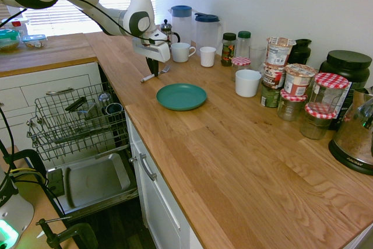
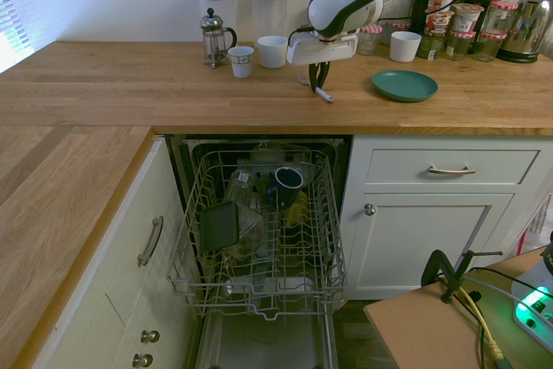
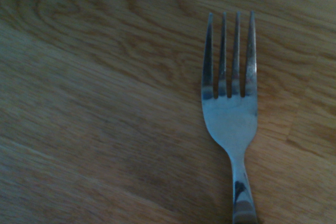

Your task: Put the fork in the dishwasher

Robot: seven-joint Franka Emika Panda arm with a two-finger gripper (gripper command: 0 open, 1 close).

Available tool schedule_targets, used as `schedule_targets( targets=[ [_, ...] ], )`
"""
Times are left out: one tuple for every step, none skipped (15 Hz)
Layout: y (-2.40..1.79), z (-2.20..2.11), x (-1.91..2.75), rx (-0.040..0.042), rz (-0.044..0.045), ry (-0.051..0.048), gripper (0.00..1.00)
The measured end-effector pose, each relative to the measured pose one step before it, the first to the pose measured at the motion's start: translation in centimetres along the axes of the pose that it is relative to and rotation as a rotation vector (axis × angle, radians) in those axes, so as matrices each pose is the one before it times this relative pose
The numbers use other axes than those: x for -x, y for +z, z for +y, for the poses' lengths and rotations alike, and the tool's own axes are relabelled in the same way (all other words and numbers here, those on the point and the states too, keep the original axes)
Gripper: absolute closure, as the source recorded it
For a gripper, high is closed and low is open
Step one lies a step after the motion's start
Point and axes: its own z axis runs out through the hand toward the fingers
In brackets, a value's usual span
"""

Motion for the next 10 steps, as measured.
schedule_targets(
  targets=[
    [-0.443,0.094,-0.221,-0.00629,0.00524,0.01250,1.00],
    [-0.931,0.118,-0.153,-0.01156,0.00807,0.01341,1.00],
    [-1.235,0.230,0.015,-0.01528,0.01060,0.01361,1.00],
    [-1.385,0.475,0.338,-0.01202,0.00823,0.01147,1.00],
    [-1.541,0.618,0.673,-0.01041,0.00725,0.01005,1.00],
    [-1.412,0.733,0.990,-0.00324,0.00366,0.00873,1.00],
    [-1.239,0.707,1.332,-0.00060,-0.00042,0.00805,1.00],
    [-1.077,0.752,1.715,0.00176,-0.00251,0.00452,1.00],
    [-0.908,0.792,1.924,0.00550,0.00238,0.00119,1.00],
    [-0.834,0.837,1.985,0.00434,0.00364,0.00371,1.00]
  ],
)
